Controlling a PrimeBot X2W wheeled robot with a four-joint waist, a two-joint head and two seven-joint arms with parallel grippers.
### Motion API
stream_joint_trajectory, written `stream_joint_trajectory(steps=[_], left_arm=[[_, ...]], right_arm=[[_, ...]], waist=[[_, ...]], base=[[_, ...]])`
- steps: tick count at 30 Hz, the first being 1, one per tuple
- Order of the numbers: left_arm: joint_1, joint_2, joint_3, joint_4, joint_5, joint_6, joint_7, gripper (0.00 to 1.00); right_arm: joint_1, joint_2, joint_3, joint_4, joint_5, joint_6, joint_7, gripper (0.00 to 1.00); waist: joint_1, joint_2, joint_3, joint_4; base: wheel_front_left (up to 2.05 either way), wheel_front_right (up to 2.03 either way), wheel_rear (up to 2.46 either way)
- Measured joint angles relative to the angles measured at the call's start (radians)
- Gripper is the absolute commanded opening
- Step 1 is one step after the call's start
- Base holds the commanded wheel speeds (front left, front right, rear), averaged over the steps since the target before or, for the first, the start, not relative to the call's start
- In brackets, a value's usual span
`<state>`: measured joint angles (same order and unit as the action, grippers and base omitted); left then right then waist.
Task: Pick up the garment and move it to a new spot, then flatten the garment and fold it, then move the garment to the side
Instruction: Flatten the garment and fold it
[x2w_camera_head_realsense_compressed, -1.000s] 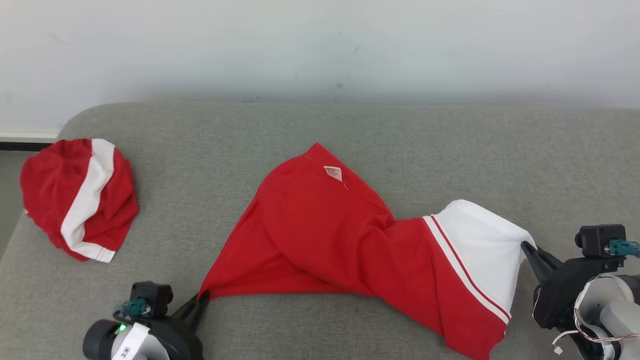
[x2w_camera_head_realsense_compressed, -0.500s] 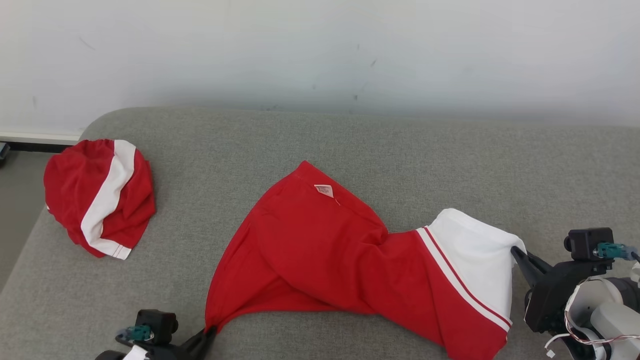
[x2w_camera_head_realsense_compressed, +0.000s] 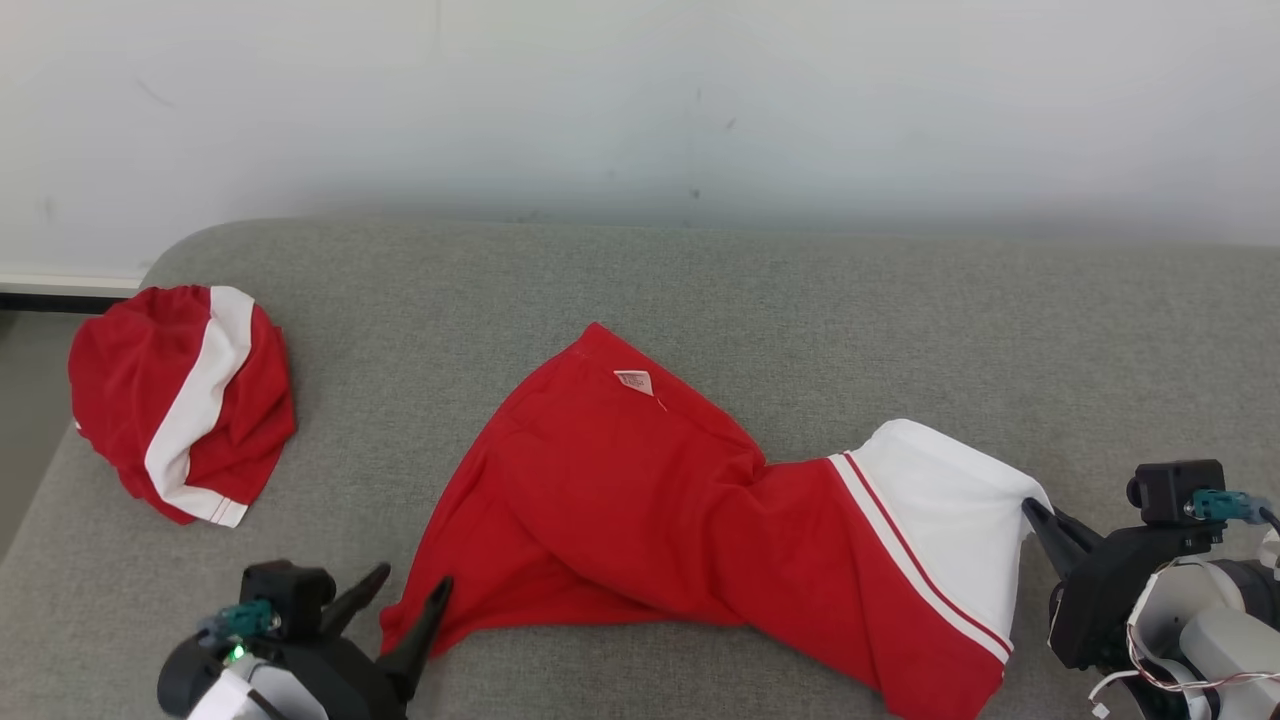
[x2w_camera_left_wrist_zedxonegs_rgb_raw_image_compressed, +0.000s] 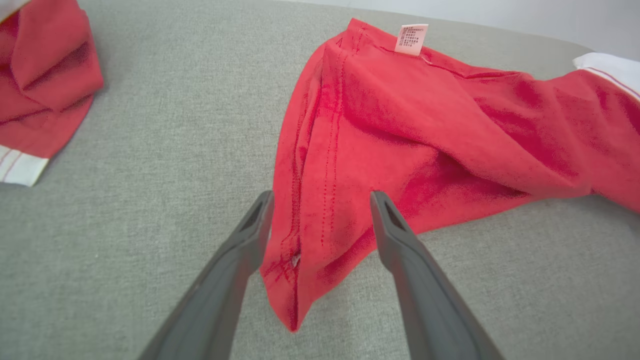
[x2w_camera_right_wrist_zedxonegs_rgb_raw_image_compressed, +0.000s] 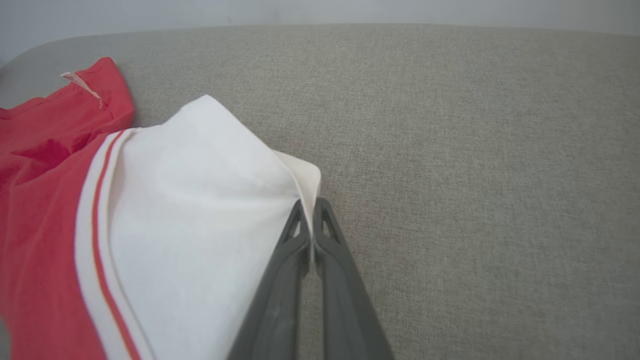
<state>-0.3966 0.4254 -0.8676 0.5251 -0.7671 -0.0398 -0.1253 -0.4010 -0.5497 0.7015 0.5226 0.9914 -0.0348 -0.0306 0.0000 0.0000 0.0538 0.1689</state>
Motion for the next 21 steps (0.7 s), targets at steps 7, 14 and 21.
stream_joint_trajectory(steps=[7, 14, 21], left_arm=[[-0.063, 0.040, 0.019, -0.127, 0.022, 0.031, 0.004, 1.00], [-0.234, -0.016, 0.014, -0.126, 0.046, 0.008, 0.077, 1.00], [-0.352, -0.030, 0.023, -0.008, 0.032, -0.023, 0.158, 1.00]], right_arm=[[-0.009, 0.027, 0.014, -0.002, -0.003, 0.001, 0.000, 0.00], [-0.050, 0.045, 0.026, -0.019, -0.017, 0.000, 0.011, 0.00], [-0.104, 0.051, 0.036, -0.044, -0.036, -0.002, 0.027, 0.00]], waist=[[0.0000, 0.0000, 0.006, -0.021], [0.0000, 0.0000, 0.041, -0.052], [0.0001, 0.0000, 0.102, -0.088]], base=[[0.00, 0.00, 0.00], [0.00, 0.00, 0.00], [0.00, 0.00, 0.00]])
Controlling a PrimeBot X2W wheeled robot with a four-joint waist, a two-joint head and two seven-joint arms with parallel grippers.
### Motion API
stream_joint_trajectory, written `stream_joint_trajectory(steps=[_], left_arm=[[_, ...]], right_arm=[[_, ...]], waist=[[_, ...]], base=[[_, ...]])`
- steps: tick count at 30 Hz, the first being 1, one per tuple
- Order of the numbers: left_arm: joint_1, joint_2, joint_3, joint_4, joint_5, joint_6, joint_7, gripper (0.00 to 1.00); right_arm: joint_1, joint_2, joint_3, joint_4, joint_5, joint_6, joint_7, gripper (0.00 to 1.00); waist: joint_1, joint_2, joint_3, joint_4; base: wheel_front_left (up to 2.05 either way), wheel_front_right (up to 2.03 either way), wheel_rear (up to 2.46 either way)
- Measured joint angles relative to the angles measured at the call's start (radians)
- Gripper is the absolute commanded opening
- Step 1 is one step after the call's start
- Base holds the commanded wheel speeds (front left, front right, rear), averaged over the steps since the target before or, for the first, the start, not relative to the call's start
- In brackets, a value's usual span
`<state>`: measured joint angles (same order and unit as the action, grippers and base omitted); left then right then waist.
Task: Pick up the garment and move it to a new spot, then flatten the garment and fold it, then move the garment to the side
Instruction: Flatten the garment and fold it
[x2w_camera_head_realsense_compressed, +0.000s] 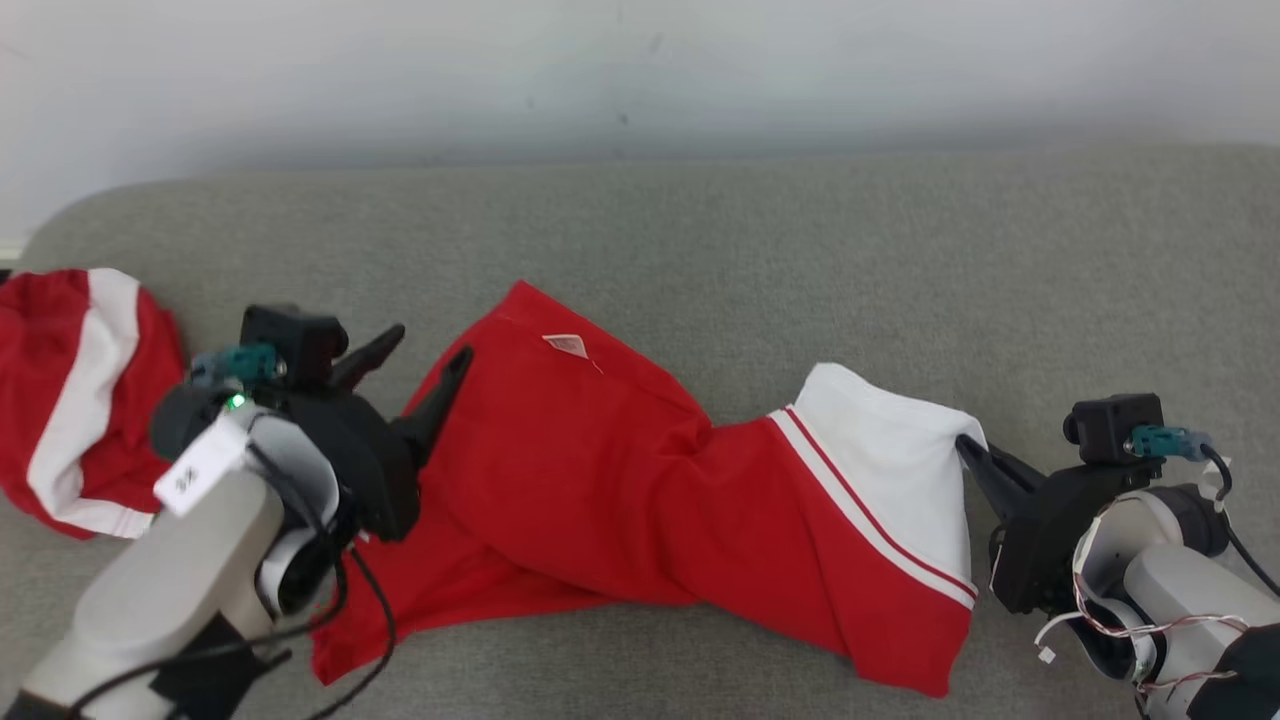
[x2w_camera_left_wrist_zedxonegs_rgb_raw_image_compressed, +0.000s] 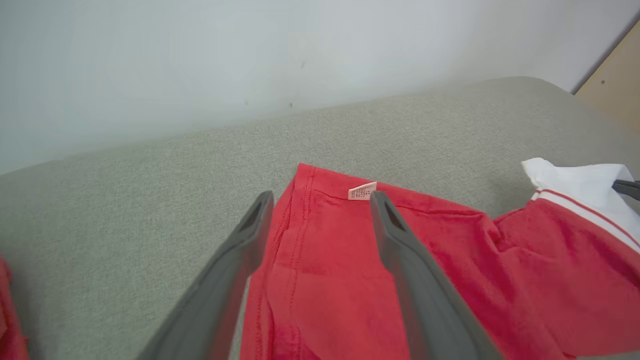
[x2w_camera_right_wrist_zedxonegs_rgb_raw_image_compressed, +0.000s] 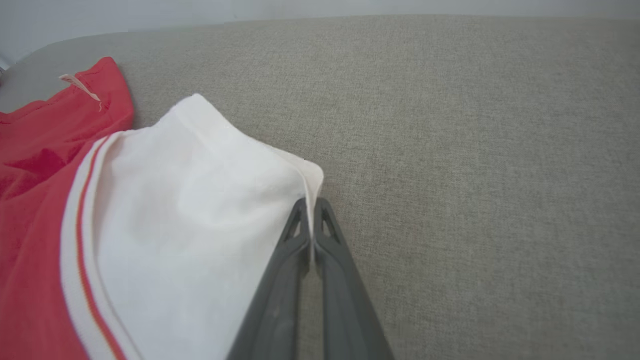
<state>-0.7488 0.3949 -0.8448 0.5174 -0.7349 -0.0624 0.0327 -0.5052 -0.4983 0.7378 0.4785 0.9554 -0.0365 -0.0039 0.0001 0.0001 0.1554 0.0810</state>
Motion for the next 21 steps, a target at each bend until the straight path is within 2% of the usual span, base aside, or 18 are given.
stream_joint_trajectory(steps=[4, 16, 17, 21], left_arm=[[-0.074, -0.017, 0.002, 0.069, -0.004, -0.013, 0.029, 1.00], [-0.163, -0.048, -0.002, 0.237, -0.033, -0.045, 0.083, 1.00], [-0.224, -0.093, -0.016, 0.341, -0.045, -0.061, 0.105, 1.00], [-0.225, -0.092, -0.027, 0.382, -0.045, -0.061, 0.108, 1.00]], right_arm=[[-0.023, -0.001, 0.001, -0.005, -0.017, -0.005, 0.006, 0.00], [-0.070, 0.010, 0.007, -0.029, -0.034, -0.017, 0.013, 0.00], [-0.083, 0.022, 0.004, -0.034, -0.035, -0.026, 0.012, 0.00], [-0.089, 0.022, 0.002, -0.037, -0.043, -0.026, 0.007, 0.00]], waist=[[0.0001, 0.0000, 0.039, -0.024], [0.0001, 0.0000, 0.126, -0.093], [0.0001, 0.0001, 0.181, -0.116], [0.0001, 0.0000, 0.194, -0.117]], base=[[0.00, 0.00, 0.00], [0.00, 0.00, 0.00], [0.00, 0.00, 0.00], [0.00, 0.00, 0.00]])
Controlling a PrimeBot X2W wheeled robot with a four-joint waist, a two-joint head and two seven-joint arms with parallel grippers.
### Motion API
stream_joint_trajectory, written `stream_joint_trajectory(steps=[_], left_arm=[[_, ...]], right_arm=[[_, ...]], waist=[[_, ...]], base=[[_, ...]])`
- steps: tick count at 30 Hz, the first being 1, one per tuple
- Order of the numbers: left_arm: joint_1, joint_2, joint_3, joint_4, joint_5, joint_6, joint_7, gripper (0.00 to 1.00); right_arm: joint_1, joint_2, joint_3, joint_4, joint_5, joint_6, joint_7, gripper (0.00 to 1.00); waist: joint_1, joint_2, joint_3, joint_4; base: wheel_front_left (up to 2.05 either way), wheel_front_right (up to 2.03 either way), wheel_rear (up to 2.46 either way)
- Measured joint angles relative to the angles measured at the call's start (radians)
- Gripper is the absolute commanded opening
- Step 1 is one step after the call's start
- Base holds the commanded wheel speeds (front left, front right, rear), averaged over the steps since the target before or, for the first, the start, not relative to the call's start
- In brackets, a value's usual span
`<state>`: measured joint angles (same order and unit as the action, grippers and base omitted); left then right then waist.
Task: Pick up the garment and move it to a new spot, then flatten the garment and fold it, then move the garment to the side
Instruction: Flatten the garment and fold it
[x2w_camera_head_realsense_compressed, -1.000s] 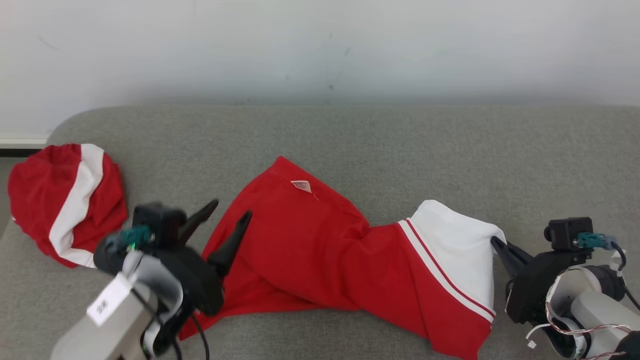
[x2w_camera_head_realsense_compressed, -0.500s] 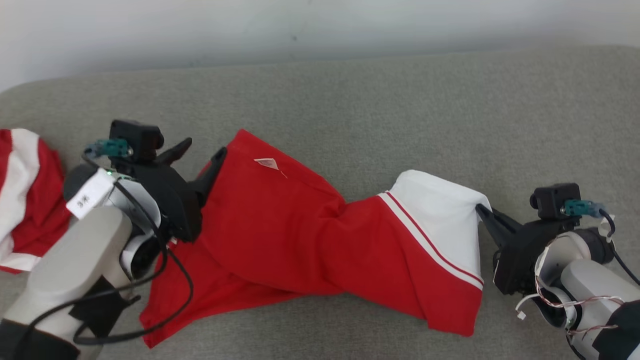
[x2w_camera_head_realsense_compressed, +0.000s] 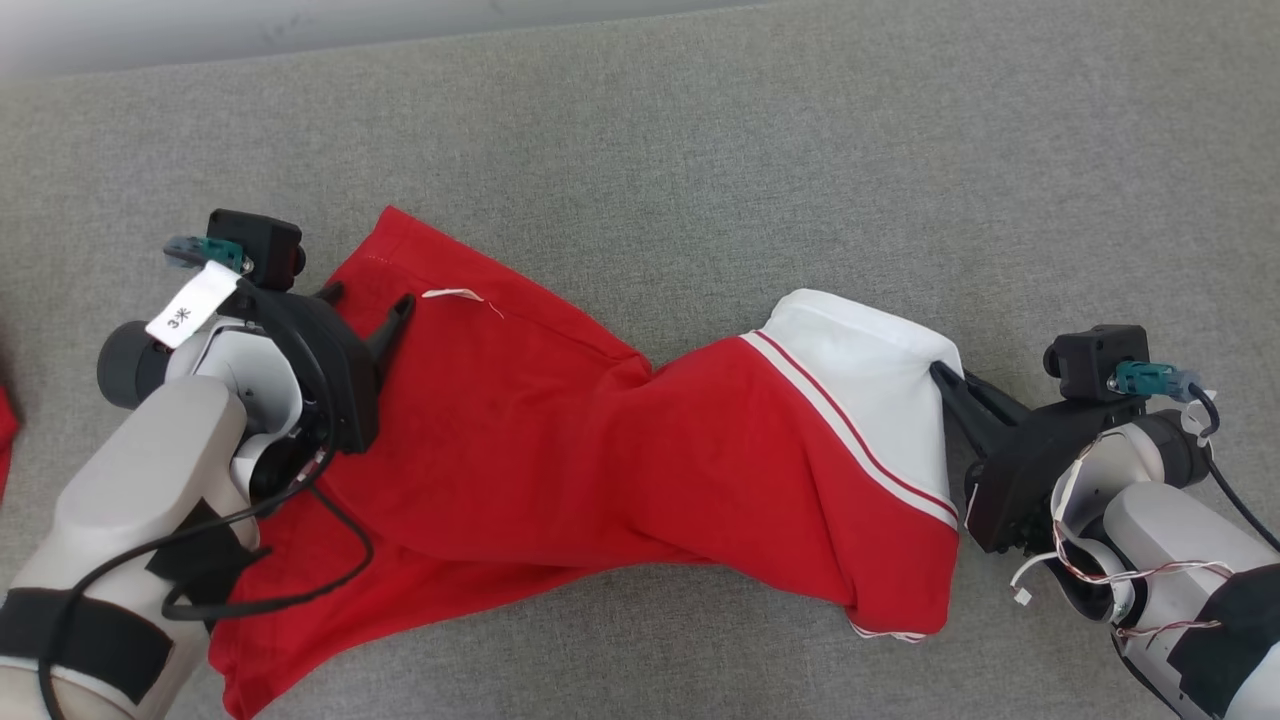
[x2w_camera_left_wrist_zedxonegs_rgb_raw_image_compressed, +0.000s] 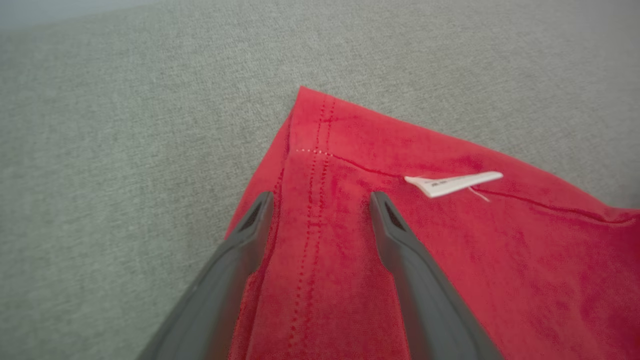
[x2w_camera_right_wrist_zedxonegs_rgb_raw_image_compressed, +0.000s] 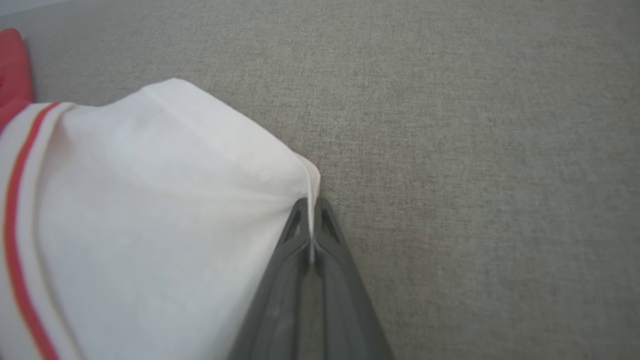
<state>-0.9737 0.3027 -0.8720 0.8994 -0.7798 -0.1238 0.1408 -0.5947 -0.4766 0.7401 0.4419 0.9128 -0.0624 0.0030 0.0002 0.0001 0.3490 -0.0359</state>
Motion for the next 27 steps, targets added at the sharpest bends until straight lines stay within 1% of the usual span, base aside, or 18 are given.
stream_joint_trajectory(steps=[9, 16, 23, 24, 25, 26, 27], left_arm=[[-0.041, -0.015, -0.026, 0.040, -0.005, -0.001, -0.011, 1.00], [-0.044, -0.001, -0.056, 0.047, -0.013, -0.001, -0.028, 1.00], [-0.068, 0.000, -0.084, 0.052, -0.045, -0.001, -0.038, 1.00], [-0.069, 0.000, -0.088, 0.055, -0.047, -0.001, -0.042, 0.87], [-0.072, 0.000, -0.093, 0.056, -0.047, -0.001, -0.046, 0.50], [-0.075, -0.001, -0.097, 0.056, -0.048, -0.001, -0.046, 0.17], [-0.078, -0.001, -0.102, 0.056, -0.049, -0.001, -0.047, 0.00]], right_arm=[[-0.011, 0.000, 0.001, -0.002, -0.008, -0.001, -0.003, 0.00], [-0.026, 0.008, 0.009, -0.005, -0.010, -0.001, -0.002, 0.00], [-0.026, 0.008, 0.008, -0.008, -0.010, -0.003, -0.003, 0.00], [-0.026, 0.008, 0.008, -0.008, -0.010, -0.003, -0.003, 0.00], [-0.026, 0.008, 0.008, -0.008, -0.010, -0.003, -0.003, 0.00], [-0.026, 0.008, 0.007, -0.007, -0.010, -0.003, -0.003, 0.00], [-0.026, 0.007, 0.006, -0.007, -0.010, -0.004, -0.003, 0.00]], waist=[[-0.0001, 0.0000, 0.014, 0.001], [-0.0001, -0.0001, 0.022, -0.017], [-0.0001, 0.0000, 0.029, -0.025], [-0.0001, 0.0000, 0.029, -0.025], [-0.0001, 0.0000, 0.029, -0.025], [-0.0001, 0.0000, 0.030, -0.025], [-0.0001, -0.0001, 0.030, -0.025]], base=[[0.00, 0.00, 0.00], [0.00, 0.00, 0.00], [0.00, 0.00, 0.00], [0.00, 0.00, 0.00], [0.00, 0.00, 0.00], [0.00, 0.00, 0.00], [0.00, 0.00, 0.00]])
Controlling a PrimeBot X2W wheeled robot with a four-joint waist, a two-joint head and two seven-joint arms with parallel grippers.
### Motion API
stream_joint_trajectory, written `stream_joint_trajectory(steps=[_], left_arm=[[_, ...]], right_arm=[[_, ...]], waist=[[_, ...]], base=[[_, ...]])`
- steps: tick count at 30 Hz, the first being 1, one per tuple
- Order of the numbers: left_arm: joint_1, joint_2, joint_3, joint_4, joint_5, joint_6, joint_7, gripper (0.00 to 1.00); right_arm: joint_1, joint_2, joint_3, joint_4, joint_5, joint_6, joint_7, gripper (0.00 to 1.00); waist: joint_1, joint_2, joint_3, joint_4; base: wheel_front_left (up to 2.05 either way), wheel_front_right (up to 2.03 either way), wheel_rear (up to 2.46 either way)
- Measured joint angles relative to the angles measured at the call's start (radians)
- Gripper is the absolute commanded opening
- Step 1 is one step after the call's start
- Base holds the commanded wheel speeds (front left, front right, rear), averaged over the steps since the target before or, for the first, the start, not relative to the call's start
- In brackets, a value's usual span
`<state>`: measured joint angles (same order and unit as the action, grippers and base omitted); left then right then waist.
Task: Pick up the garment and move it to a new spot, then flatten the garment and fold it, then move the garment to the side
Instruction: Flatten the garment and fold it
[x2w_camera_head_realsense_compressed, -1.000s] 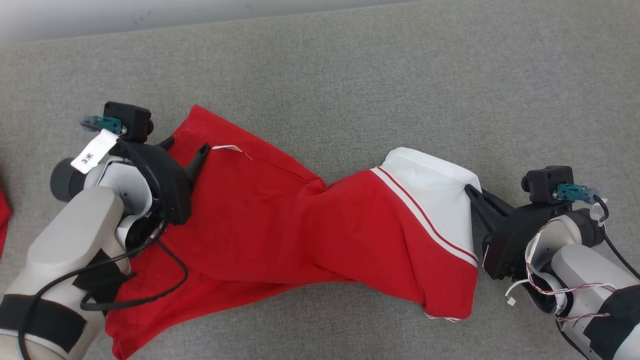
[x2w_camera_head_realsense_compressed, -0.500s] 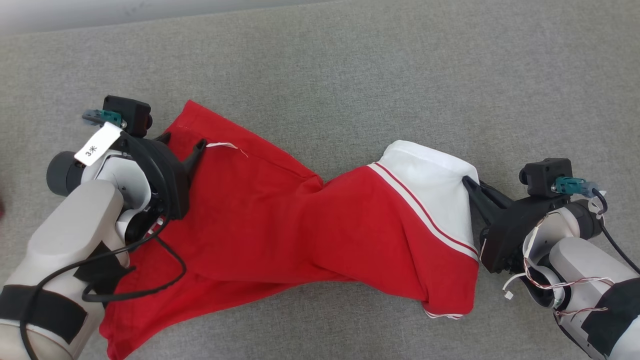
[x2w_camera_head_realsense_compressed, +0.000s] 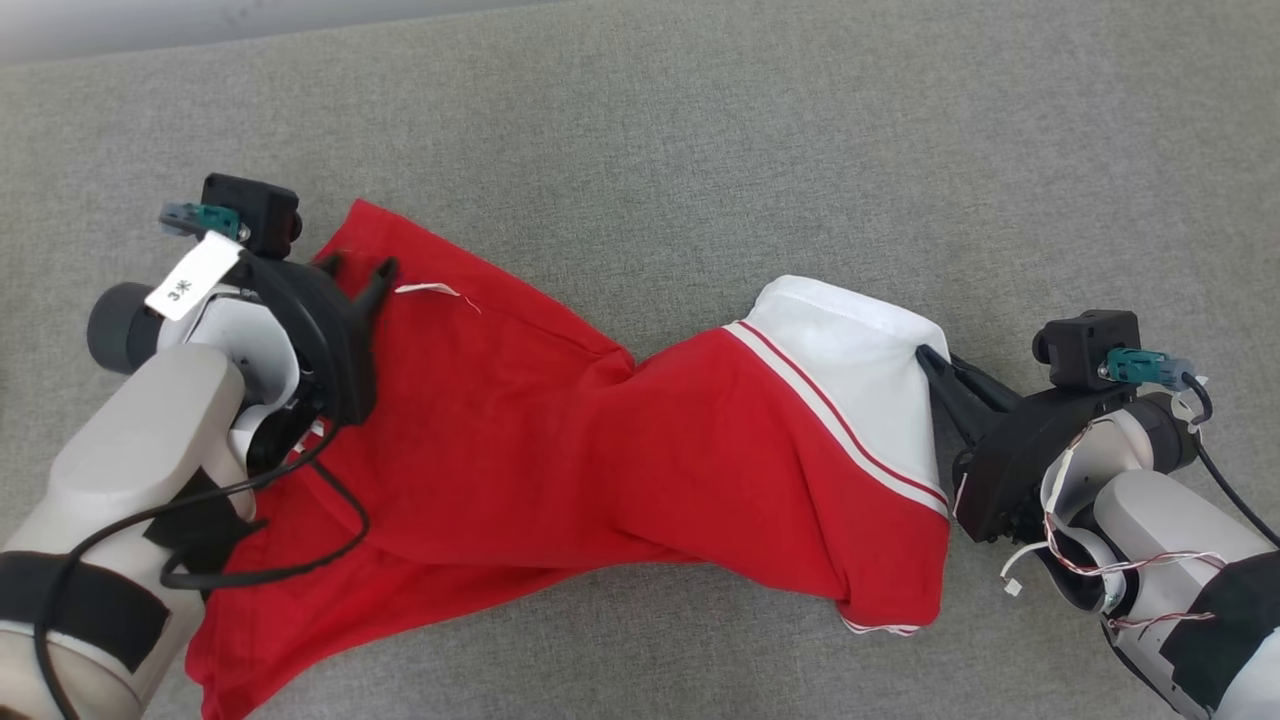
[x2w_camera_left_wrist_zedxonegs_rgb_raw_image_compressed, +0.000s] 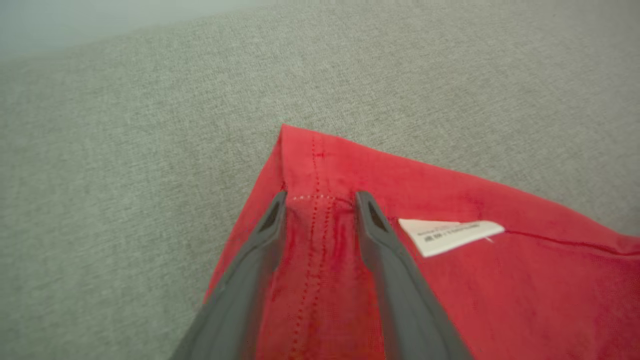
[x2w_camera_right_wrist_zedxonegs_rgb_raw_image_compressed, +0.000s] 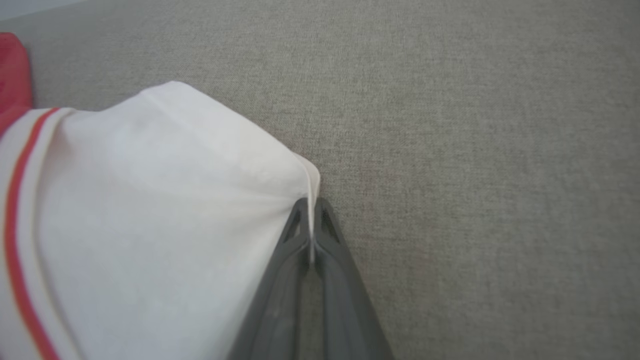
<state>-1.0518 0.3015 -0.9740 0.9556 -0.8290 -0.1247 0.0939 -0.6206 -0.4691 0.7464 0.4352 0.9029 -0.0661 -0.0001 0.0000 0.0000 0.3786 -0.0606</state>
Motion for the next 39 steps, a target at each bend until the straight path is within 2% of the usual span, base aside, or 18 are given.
stream_joint_trajectory(steps=[10, 15, 19, 23, 30, 35, 39], left_arm=[[-0.005, -0.013, -0.025, 0.006, -0.023, 0.000, -0.054, 0.00], [-0.032, 0.000, -0.007, 0.003, -0.072, 0.000, -0.097, 0.00], [-0.052, 0.036, 0.015, -0.009, -0.096, 0.000, -0.135, 0.00], [-0.078, 0.058, 0.018, -0.032, -0.116, 0.000, -0.167, 0.00], [-0.091, 0.065, 0.030, -0.093, -0.141, 0.000, -0.253, 0.00], [-0.059, 0.107, 0.038, -0.123, -0.156, 0.000, -0.298, 0.00], [0.085, 0.135, 0.022, -0.144, -0.186, 0.000, -0.306, 0.00]], right_arm=[[0.004, -0.007, -0.007, 0.021, 0.000, -0.001, -0.009, 0.00], [-0.015, -0.024, -0.002, 0.046, -0.011, 0.015, -0.007, 0.00], [-0.115, -0.035, 0.000, 0.052, -0.052, 0.035, -0.003, 0.00], [-0.254, -0.029, 0.002, 0.071, -0.090, 0.069, -0.004, 0.00], [-0.422, -0.027, -0.014, 0.126, -0.172, 0.093, -0.089, 0.00], [-0.408, -0.016, -0.002, 0.158, -0.183, 0.115, -0.142, 0.00], [-0.274, 0.000, 0.027, 0.174, -0.163, 0.138, -0.173, 0.00]], waist=[[0.0000, 0.0000, -0.017, 0.029], [0.0000, 0.0000, -0.040, 0.051], [0.0000, 0.0000, -0.064, 0.073], [-0.0001, 0.0000, -0.090, 0.097], [-0.0001, 0.0000, -0.142, 0.135], [-0.0002, -0.0001, -0.181, 0.148], [-0.0002, -0.0001, -0.224, 0.152]], base=[[0.00, 0.00, 0.00], [0.00, 0.00, 0.00], [0.00, 0.00, 0.00], [0.00, 0.00, 0.00], [0.00, 0.00, 0.00], [0.00, 0.00, 0.00], [0.00, 0.00, 0.00]])
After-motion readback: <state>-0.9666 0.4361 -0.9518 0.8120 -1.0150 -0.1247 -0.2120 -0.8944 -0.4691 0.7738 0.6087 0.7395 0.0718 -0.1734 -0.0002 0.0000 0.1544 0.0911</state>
